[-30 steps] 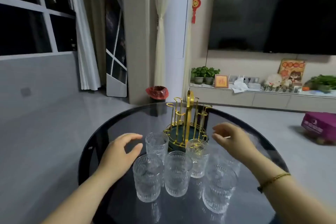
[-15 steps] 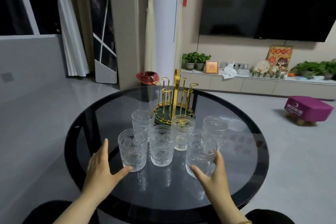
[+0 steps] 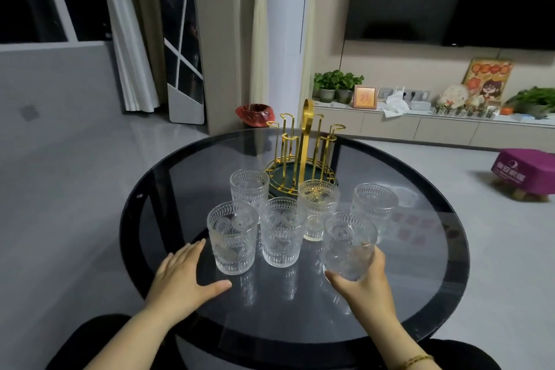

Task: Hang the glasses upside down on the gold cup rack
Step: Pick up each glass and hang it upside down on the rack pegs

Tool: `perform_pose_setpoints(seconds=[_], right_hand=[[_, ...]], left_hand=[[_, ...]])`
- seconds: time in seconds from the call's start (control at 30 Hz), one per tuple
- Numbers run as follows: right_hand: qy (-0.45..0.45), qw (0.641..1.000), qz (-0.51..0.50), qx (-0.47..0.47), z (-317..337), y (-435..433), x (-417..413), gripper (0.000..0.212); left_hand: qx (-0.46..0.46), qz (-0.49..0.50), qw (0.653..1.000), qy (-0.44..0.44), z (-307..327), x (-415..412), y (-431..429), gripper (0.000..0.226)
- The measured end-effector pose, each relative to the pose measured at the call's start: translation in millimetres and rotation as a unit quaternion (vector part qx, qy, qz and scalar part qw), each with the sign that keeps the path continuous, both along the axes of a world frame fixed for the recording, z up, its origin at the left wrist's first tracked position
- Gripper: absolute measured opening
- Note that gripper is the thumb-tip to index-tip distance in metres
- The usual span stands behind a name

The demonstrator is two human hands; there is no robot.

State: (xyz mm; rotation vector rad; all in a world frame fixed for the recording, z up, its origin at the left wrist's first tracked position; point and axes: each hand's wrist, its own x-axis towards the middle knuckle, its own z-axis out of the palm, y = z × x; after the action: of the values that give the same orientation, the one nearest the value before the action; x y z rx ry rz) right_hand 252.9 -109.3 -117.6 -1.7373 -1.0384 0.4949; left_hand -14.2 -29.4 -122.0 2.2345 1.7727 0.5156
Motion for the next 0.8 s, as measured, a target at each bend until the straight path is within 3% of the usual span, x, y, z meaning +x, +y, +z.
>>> perform_pose_setpoints(seconds=[0.13, 0.23, 0.43, 0.6, 0.8], right_hand=[[0.062, 0.995, 0.043, 0.066, 12, -6, 4, 0.067], [0.062, 0.990, 0.067, 0.107, 37, -5, 13, 0.062], [-0.004, 0.989, 0.088, 0.120, 108, 20, 37, 0.064], [-0.029, 0.993, 0.060, 0.101, 157, 62, 69, 0.068], [-0.017, 0.998, 0.036, 0.046, 202, 130, 103, 0.071]], left_hand=[[-0.050, -0.015, 0.993, -0.108, 8, -11, 0, 0.091], [-0.053, -0.019, 0.977, -0.204, 26, -16, 3, 0.073], [0.100, -0.058, 0.959, -0.258, 93, 7, 32, 0.032], [0.143, -0.127, 0.961, -0.199, 142, 54, 81, 0.029], [0.100, -0.235, 0.967, -0.012, 143, 122, 128, 0.049]])
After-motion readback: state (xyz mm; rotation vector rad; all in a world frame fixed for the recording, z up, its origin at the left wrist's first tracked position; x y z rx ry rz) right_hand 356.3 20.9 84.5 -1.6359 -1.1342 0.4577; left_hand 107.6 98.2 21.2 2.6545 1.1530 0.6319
